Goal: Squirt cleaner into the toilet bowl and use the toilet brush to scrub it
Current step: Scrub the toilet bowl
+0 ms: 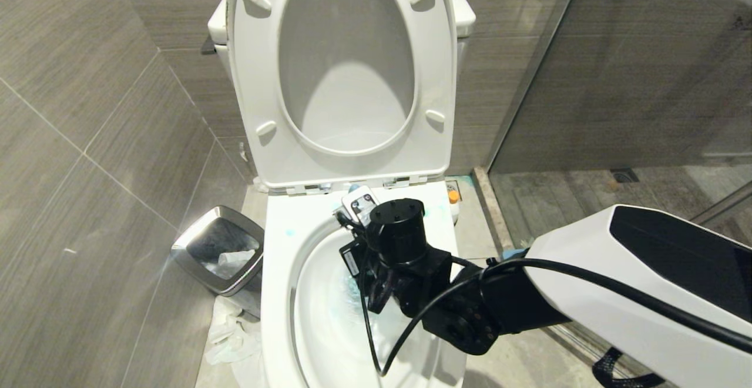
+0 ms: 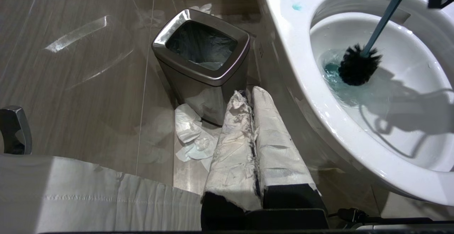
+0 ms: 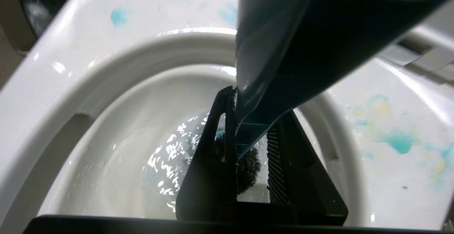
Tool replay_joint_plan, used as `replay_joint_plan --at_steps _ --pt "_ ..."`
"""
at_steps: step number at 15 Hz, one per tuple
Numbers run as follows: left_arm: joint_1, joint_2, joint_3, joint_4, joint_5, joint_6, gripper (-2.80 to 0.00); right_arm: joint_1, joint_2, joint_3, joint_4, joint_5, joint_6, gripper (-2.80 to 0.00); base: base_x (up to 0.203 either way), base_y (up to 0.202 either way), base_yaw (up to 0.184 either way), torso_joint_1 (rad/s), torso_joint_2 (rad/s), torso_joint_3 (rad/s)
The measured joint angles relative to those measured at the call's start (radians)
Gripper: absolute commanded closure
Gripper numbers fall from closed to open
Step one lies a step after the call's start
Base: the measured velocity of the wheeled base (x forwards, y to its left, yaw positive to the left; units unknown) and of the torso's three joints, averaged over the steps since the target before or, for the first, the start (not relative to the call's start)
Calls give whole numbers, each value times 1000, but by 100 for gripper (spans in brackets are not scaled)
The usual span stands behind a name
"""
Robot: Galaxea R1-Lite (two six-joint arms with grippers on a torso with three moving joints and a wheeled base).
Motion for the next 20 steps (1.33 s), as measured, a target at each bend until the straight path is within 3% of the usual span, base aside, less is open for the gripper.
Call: replay_joint_plan --at_steps 4,13,20 --pt "1 0 0 0 0 -2 0 -2 -22 -14 -7 -1 -2 0 0 0 0 0 0 0" --pt "0 0 0 1 0 -4 0 1 43 -179 -6 4 -21 0 0 0 0 0 0 0" --pt "1 0 0 0 0 -3 0 70 95 -260 21 7 -41 0 0 0 0 0 0 0"
